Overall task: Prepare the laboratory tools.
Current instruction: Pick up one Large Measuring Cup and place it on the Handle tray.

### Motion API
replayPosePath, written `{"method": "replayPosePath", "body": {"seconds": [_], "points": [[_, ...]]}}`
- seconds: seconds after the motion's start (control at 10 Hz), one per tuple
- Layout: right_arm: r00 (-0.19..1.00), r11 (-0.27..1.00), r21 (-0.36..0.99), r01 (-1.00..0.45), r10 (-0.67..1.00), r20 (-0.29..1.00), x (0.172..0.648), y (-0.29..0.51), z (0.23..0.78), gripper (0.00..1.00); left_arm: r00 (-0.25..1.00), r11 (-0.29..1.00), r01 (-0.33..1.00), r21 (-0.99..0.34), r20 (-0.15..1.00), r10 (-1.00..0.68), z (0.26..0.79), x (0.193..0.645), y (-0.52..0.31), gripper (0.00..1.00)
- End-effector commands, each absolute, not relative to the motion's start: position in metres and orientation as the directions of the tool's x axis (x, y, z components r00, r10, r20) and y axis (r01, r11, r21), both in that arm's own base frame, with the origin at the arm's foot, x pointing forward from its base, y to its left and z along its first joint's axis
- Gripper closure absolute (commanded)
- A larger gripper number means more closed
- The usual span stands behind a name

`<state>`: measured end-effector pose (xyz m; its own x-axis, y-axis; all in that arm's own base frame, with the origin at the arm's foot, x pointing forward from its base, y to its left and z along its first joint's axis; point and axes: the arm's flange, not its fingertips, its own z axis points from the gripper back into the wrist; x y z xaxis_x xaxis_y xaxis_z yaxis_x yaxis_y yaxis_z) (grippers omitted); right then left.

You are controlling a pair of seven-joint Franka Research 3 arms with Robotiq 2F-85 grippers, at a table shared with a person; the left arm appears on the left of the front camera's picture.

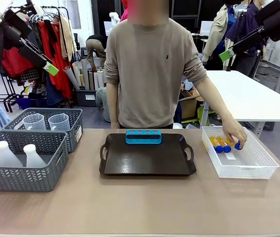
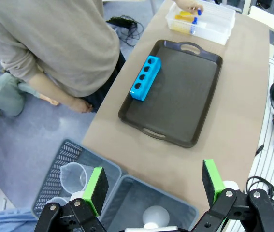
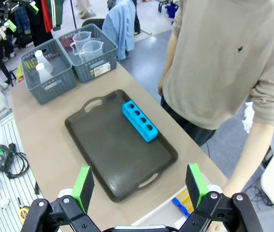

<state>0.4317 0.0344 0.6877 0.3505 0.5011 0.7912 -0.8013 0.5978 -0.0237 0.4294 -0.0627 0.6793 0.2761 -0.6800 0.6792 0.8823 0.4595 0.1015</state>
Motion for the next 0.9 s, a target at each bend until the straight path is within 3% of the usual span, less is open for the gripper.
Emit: {"method": "replayPosePath", "body": {"seconds": [0.0,0.1,0.5,0.8], "points": [[0.347,0.593,-0.020,-0.805,0.497,0.795,0.431,0.035,0.687,0.00,0.283,0.465,0.880,0.097,0.681,-0.676,0.680,0.429,-0.061,0.00],[0.347,0.593,-0.020,-0.805,0.497,0.795,0.431,0.035,0.687,0.00,0.276,0.460,0.882,0.101,0.679,-0.680,0.679,0.429,-0.063,0.00],[0.347,0.593,-0.020,-0.805,0.497,0.795,0.431,0.035,0.687,0.00,0.538,0.643,0.738,0.207,0.395,-0.745,0.675,0.487,-0.049,0.00],[0.347,0.593,-0.020,-0.805,0.497,0.795,0.431,0.035,0.687,0.00,0.719,0.772,0.620,0.143,0.290,-0.631,0.617,0.541,-0.038,0.00]]}}
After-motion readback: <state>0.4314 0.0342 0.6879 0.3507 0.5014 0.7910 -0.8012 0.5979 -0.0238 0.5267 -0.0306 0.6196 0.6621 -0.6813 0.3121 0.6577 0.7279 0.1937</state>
